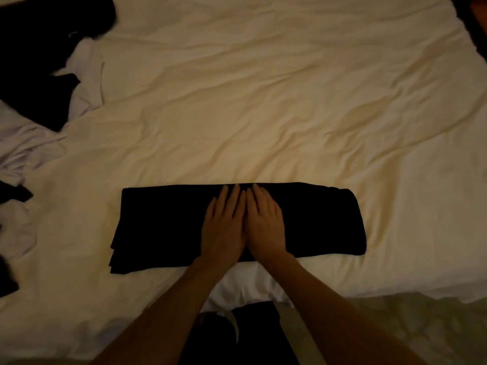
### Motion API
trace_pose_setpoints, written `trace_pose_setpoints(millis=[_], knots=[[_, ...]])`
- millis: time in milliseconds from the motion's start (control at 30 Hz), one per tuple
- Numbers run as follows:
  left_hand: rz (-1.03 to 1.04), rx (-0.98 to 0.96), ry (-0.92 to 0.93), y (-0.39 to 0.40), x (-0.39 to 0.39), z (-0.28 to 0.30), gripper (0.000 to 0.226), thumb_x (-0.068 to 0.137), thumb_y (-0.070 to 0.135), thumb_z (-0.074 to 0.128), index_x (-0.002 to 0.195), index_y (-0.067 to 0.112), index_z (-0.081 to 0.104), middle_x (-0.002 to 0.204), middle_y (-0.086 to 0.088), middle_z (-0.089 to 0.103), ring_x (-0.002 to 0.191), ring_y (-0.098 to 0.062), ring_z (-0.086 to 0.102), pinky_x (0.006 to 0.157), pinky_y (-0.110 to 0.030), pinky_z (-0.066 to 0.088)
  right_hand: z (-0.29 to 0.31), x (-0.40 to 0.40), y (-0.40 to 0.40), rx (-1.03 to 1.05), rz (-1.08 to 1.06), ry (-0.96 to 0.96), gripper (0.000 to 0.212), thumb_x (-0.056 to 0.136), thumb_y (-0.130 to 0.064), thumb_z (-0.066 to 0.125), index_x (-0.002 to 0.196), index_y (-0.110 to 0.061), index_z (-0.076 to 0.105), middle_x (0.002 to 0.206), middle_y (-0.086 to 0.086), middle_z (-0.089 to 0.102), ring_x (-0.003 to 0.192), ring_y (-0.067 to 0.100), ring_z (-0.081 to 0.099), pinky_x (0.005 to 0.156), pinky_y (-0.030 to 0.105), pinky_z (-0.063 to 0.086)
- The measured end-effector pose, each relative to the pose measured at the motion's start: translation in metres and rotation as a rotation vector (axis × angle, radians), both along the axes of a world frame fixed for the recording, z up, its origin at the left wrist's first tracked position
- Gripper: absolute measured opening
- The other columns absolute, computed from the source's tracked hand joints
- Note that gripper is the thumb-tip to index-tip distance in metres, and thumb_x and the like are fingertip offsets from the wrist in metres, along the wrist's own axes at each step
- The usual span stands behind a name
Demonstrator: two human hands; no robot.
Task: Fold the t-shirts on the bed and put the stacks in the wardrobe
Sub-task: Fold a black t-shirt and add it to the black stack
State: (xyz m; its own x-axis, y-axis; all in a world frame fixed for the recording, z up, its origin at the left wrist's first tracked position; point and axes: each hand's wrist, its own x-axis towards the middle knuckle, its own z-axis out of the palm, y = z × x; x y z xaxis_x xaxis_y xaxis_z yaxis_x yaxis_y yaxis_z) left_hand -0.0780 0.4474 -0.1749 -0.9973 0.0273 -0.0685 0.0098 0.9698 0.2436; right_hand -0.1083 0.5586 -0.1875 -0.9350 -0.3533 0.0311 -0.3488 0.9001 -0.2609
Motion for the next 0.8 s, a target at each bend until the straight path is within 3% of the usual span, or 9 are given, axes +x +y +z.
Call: trace_pose_setpoints(millis=[233, 367, 433, 500, 567, 633, 733, 800], knots=[[0.322, -0.112, -0.107, -0.102, 0.006, -0.02, 0.065, 0.099, 0.055, 0.022, 0.15, 0.02, 0.041, 0.158, -0.009, 0.033, 0.147, -0.035, 0.024, 0.117, -0.05, 0.016, -0.006, -0.04, 0.092, 0.209, -0.252, -0.058, 0.065, 0.098, -0.049, 0.028, 0.14, -0.005, 0.051, 0.145, 0.019, 0.048, 0.134, 0.037, 0.044, 0.112, 0.052, 0.03], [0.61, -0.038, -0.112, -0.167, 0.04, -0.014, 0.069, 0.095, 0.054, 0.03, 0.146, 0.011, 0.045, 0.151, -0.022, 0.039, 0.136, -0.048, 0.034, 0.106, -0.06, 0.03, 0.008, -0.042, 0.171, 0.169, -0.537, -0.222, 0.062, 0.1, -0.053, 0.036, 0.143, -0.009, 0.045, 0.142, 0.025, 0.045, 0.128, 0.045, 0.042, 0.103, 0.055, 0.036], [0.727, 0.041, -0.104, -0.175, 0.047, -0.006, 0.067, 0.092, 0.053, 0.04, 0.137, 0.004, 0.049, 0.138, -0.028, 0.047, 0.121, -0.05, 0.044, 0.094, -0.06, 0.039, 0.017, -0.04, 0.187, 0.054, -0.615, -0.344, 0.065, 0.095, -0.054, 0.045, 0.138, -0.005, 0.045, 0.134, 0.026, 0.047, 0.12, 0.044, 0.046, 0.096, 0.053, 0.042], [0.816, 0.216, -0.105, -0.172, 0.046, 0.003, 0.058, 0.097, 0.049, 0.05, 0.133, 0.003, 0.049, 0.128, -0.028, 0.053, 0.113, -0.049, 0.052, 0.089, -0.055, 0.044, 0.03, -0.043, 0.186, -0.216, -0.708, -0.487, 0.06, 0.093, -0.05, 0.056, 0.13, -0.003, 0.048, 0.125, 0.02, 0.053, 0.111, 0.039, 0.055, 0.091, 0.048, 0.047], [0.89, 0.421, -0.169, -0.168, 0.042, 0.008, 0.054, 0.099, 0.043, 0.054, 0.137, 0.005, 0.045, 0.127, -0.026, 0.057, 0.111, -0.046, 0.056, 0.087, -0.049, 0.045, 0.042, -0.047, 0.18, -0.479, -0.759, -0.644, 0.041, 0.092, -0.041, 0.064, 0.11, -0.005, 0.056, 0.108, 0.013, 0.062, 0.098, 0.031, 0.063, 0.088, 0.048, 0.053], [0.907, 0.497, -0.231, -0.167, 0.039, 0.011, 0.051, 0.1, 0.042, 0.051, 0.134, 0.004, 0.047, 0.124, -0.026, 0.059, 0.108, -0.044, 0.058, 0.083, -0.042, 0.044, 0.05, -0.051, 0.18, -0.599, -0.745, -0.748, 0.022, 0.091, -0.032, 0.067, 0.091, -0.011, 0.061, 0.097, 0.013, 0.068, 0.089, 0.028, 0.066, 0.087, 0.05, 0.055], [0.909, 0.473, -0.225, -0.171, 0.037, 0.013, 0.042, 0.104, 0.035, 0.043, 0.127, 0.001, 0.051, 0.119, -0.027, 0.06, 0.105, -0.044, 0.058, 0.078, -0.04, 0.041, 0.058, -0.054, 0.181, -0.67, -0.759, -0.805, 0.03, 0.092, -0.029, 0.067, 0.105, -0.003, 0.064, 0.105, 0.017, 0.069, 0.094, 0.03, 0.067, 0.086, 0.046, 0.056], [0.882, 0.271, -0.118, -0.167, 0.035, 0.015, 0.036, 0.103, 0.026, 0.048, 0.127, -0.001, 0.052, 0.119, -0.03, 0.057, 0.106, -0.049, 0.055, 0.079, -0.048, 0.042, 0.066, -0.053, 0.178, -0.716, -0.747, -0.784, 0.03, 0.094, -0.026, 0.064, 0.114, -0.005, 0.061, 0.105, 0.012, 0.068, 0.092, 0.025, 0.066, 0.079, 0.038, 0.055]])
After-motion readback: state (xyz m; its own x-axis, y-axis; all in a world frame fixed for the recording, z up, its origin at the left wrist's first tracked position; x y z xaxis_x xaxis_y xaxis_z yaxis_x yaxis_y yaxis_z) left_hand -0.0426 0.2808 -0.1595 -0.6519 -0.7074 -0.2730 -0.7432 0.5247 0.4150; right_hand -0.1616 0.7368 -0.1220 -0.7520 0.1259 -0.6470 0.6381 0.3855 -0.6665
